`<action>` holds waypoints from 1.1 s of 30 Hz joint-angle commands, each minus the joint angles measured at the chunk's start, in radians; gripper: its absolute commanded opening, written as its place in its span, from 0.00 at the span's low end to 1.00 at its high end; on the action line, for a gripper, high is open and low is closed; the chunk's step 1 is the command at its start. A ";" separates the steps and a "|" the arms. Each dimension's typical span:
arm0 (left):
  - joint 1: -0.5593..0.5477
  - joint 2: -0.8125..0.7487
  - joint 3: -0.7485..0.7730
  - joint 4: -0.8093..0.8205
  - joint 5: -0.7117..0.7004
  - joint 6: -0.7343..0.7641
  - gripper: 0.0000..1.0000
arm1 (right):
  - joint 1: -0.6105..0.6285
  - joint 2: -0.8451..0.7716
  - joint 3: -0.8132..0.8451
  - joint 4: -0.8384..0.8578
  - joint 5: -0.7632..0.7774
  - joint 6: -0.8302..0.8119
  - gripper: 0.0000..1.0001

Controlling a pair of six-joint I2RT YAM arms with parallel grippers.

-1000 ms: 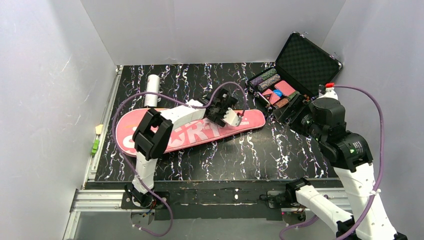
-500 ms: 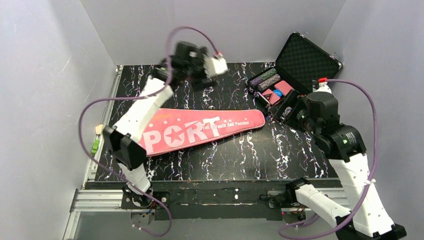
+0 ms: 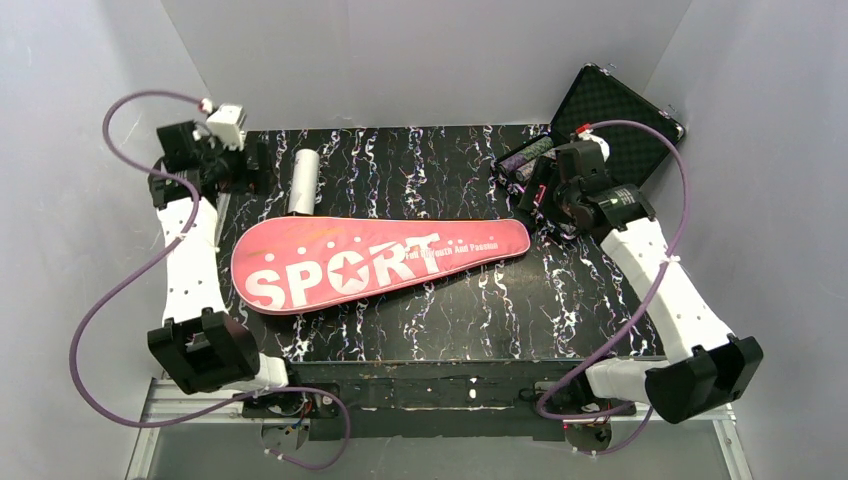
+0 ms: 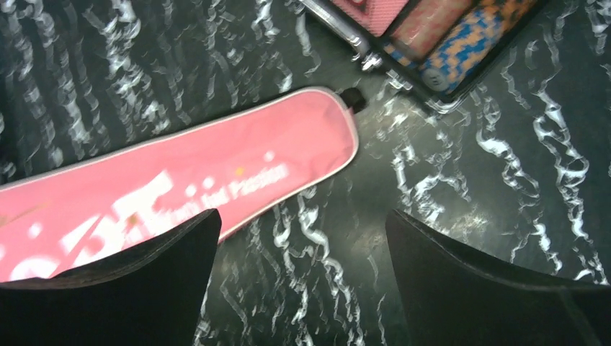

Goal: Pack up the badminton gear

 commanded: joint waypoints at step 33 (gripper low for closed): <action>-0.090 -0.195 -1.205 1.321 -0.123 -0.290 0.98 | -0.264 -0.115 -0.984 1.451 0.282 -0.433 0.93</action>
